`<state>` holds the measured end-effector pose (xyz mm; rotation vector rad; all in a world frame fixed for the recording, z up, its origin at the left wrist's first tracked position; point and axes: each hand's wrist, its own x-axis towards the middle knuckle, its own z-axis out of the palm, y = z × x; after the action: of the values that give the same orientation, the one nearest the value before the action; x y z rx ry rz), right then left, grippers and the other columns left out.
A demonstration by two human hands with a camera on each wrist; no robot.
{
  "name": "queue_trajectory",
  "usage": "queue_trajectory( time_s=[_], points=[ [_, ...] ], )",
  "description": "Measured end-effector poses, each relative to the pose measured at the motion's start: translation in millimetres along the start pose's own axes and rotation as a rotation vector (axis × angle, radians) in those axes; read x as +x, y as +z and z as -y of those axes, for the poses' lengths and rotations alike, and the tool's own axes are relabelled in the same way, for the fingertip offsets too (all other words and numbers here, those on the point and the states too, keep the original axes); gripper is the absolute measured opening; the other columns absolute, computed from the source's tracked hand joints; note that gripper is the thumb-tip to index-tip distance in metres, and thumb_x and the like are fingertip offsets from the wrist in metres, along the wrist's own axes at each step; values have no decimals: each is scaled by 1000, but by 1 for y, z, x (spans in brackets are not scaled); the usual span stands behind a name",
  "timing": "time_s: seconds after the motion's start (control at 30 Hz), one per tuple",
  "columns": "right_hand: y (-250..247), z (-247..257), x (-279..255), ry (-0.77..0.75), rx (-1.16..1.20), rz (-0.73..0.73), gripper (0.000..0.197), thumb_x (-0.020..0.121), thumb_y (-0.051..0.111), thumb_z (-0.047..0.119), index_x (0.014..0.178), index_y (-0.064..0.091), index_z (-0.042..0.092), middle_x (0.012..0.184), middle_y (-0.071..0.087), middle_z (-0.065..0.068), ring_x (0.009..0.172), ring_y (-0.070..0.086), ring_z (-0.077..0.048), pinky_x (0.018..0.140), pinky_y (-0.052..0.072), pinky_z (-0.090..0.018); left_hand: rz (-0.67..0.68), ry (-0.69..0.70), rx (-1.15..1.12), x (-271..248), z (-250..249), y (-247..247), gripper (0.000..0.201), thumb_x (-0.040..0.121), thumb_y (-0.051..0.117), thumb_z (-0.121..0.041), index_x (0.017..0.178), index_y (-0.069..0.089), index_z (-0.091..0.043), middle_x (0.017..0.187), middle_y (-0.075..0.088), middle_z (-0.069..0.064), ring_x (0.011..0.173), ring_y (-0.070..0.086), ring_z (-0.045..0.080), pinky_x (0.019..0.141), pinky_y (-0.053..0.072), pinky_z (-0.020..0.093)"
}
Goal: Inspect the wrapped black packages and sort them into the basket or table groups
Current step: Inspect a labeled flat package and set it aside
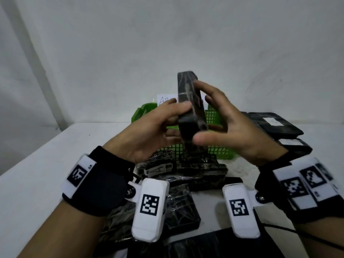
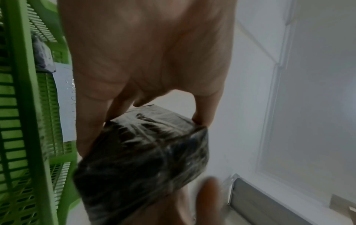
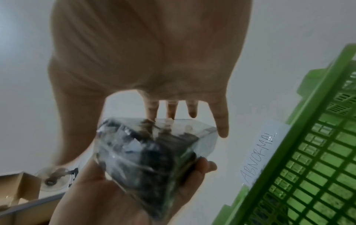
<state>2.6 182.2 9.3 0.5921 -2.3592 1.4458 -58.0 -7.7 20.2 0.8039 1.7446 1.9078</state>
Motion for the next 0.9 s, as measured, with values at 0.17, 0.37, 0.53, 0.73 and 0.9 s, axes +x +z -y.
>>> queue_trajectory(
  time_s=[0.17,0.37,0.53,0.73,0.9],
  points=[
    [-5,2,6,305,217,-213,106,64,70,70,156,19,49,160,33,12,143,39,-9,110,43,-47,-22,151,163,6,16,-5,99,66,83,-16,151,35,-30,144,54,0,121,64,19,102,52,40],
    [-2,-7,7,285,215,-246,99,53,88,61,139,47,32,123,71,8,116,67,-17,101,52,-52,126,175,286,6,23,-2,100,70,83,-7,151,34,-38,152,44,-16,132,53,11,106,48,35],
    [1,-8,7,218,124,-379,107,39,91,67,132,48,36,114,73,4,107,71,-14,99,54,-45,107,187,350,5,26,-2,78,79,79,-25,139,39,-54,143,51,-24,127,55,1,103,49,28],
    [-5,-3,4,231,91,-243,112,43,90,66,140,42,38,122,69,7,115,67,-15,103,51,-50,90,144,466,3,23,-6,80,67,81,-36,131,36,-57,129,59,-21,113,62,-4,95,52,21],
    [-6,13,2,278,335,-76,81,70,66,75,141,47,40,132,65,15,129,58,-14,102,46,-63,34,239,609,3,24,-19,103,71,88,-10,144,29,-51,137,50,-21,127,52,-5,100,50,23]
  ],
)
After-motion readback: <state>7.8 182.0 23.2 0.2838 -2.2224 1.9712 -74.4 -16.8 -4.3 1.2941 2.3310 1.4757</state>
